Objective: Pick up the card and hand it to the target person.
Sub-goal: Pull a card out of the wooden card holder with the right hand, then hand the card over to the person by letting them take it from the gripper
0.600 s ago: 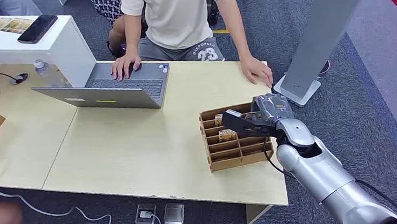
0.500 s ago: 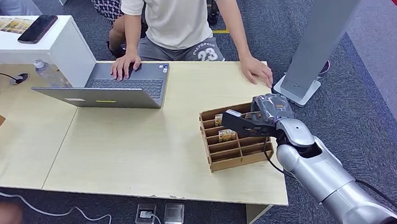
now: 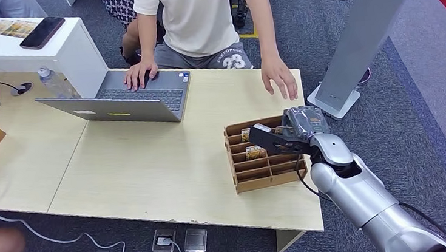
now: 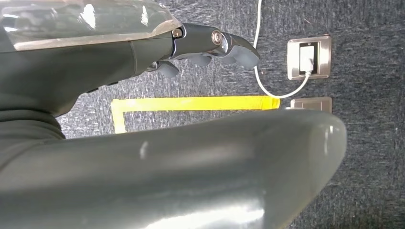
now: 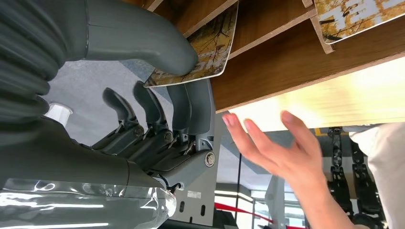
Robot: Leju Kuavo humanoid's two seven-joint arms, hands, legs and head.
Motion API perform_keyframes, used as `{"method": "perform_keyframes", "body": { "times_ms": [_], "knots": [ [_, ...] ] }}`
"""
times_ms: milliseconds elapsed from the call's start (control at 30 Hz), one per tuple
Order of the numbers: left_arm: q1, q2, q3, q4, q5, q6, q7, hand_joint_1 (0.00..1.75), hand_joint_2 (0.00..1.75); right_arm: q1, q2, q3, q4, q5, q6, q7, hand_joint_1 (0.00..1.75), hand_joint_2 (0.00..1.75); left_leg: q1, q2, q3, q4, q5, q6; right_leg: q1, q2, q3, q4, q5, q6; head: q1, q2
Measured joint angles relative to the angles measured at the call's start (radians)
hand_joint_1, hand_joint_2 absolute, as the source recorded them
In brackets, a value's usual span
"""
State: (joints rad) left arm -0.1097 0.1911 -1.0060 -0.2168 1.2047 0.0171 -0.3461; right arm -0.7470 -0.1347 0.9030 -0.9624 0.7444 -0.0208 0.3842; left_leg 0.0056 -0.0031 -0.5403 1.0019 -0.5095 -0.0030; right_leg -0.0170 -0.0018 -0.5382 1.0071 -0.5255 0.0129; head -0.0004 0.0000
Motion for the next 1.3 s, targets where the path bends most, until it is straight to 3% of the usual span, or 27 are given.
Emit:
{"method": "perform_keyframes", "body": {
  "times_ms": [400, 667, 1000, 1100, 1300],
  "knots": [
    [0.000, 0.000, 0.000, 0.000, -0.011, 0.001, -0.012, 0.00, 0.00, 0.001, -0.003, 0.000, -0.011, -0.006, 0.009, 0.012, 1.75, 1.75, 0.000, 0.000, 0.000, 0.000, 0.000, 0.000, 0.000, 0.000, 0.000, 0.000, 0.000, 0.000, 0.000, 0.000],
    [0.001, 0.007, 0.000, 0.000, -0.005, 0.001, -0.004, 0.00, 0.00, -0.013, -0.025, -0.002, -0.069, -0.063, 0.119, 0.049, 1.75, 1.75, 0.000, 0.000, 0.000, 0.000, 0.000, 0.000, 0.000, 0.000, 0.000, 0.000, 0.000, 0.000, 0.000, 0.000],
    [0.006, 0.017, 0.000, 0.000, 0.008, 0.001, -0.003, 0.00, 0.00, -0.041, -0.101, -0.009, -0.278, -0.138, 0.247, 0.115, 1.75, 1.75, 0.000, 0.000, 0.000, 0.000, 0.000, 0.000, 0.000, 0.000, 0.000, 0.000, 0.000, 0.000, -0.001, 0.000],
    [0.007, 0.017, 0.001, 0.000, 0.010, 0.001, -0.003, 0.00, 0.00, -0.042, -0.118, -0.020, -0.356, -0.115, 0.224, 0.120, 1.75, 1.75, 0.000, 0.000, 0.000, 0.000, 0.000, 0.000, 0.000, 0.000, 0.000, 0.000, 0.000, 0.000, 0.000, 0.000],
    [0.007, 0.017, 0.001, 0.000, 0.010, -0.002, -0.006, 0.00, 0.00, -0.024, -0.130, -0.050, -0.492, -0.010, 0.069, 0.059, 1.75, 1.75, 0.000, 0.000, 0.000, 0.000, 0.000, 0.000, 0.000, 0.000, 0.000, 0.000, 0.000, 0.000, -0.001, 0.000]
  ]
}}
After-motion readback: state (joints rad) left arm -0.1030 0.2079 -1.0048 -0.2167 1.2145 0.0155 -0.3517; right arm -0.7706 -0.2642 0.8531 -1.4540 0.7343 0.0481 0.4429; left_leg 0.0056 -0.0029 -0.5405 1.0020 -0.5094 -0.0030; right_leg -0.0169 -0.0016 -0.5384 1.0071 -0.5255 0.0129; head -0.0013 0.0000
